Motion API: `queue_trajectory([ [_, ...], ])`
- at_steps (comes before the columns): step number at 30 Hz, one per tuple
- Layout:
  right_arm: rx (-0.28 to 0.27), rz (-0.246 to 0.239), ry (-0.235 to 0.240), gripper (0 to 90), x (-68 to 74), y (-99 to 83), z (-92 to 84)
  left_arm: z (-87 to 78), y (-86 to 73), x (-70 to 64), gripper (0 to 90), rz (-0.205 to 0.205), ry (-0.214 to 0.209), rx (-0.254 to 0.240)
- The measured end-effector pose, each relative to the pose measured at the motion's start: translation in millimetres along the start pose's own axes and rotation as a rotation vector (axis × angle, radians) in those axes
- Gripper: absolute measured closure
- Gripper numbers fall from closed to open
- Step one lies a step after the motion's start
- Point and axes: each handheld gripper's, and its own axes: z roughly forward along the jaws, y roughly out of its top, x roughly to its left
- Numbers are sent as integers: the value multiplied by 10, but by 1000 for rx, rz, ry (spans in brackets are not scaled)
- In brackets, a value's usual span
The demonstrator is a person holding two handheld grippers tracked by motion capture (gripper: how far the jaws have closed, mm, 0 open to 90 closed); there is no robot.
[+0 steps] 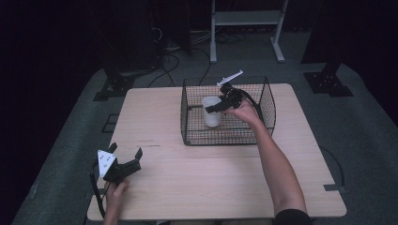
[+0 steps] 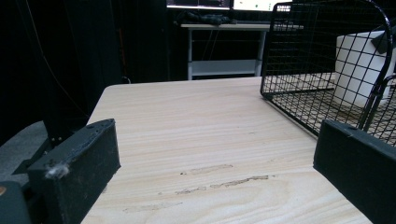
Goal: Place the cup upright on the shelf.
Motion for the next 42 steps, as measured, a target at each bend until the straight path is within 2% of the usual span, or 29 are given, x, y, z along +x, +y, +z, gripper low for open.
queue_trajectory([
  [9,33,-14,-10,187,11,-18,51,0,0,0,0,0,0,0],
  [27,59,-51,-13,181,74,-14,35,0,-1,-4,0,1,0,0],
  [42,74,-91,-9,168,192,2,46,0,0,-4,0,2,3,1],
])
